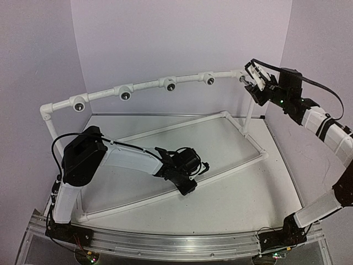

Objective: Install the water faucets

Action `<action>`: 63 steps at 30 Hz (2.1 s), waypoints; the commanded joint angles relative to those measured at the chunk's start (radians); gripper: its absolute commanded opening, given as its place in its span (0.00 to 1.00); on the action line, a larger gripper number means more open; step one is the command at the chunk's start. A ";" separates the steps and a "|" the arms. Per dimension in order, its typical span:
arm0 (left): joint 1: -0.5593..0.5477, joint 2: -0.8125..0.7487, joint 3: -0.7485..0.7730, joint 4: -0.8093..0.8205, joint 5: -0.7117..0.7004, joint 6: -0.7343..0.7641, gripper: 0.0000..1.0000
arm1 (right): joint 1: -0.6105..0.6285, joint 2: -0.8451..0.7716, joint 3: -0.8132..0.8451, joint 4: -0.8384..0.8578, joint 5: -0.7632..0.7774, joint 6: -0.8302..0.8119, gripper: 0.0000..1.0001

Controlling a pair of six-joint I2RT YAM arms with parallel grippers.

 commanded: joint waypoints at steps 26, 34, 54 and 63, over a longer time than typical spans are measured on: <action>-0.008 0.077 -0.061 -0.208 0.063 -0.083 0.00 | 0.022 0.065 0.095 0.016 -0.043 0.569 0.00; -0.007 0.077 -0.062 -0.208 0.053 -0.084 0.00 | 0.022 0.075 0.090 0.016 -0.082 1.125 0.00; 0.054 0.052 -0.130 -0.173 0.124 -0.094 0.00 | -0.073 0.058 -0.026 0.158 -0.300 1.987 0.00; 0.054 0.097 -0.112 -0.152 0.117 -0.068 0.00 | -0.096 0.116 0.051 0.276 -0.467 2.045 0.21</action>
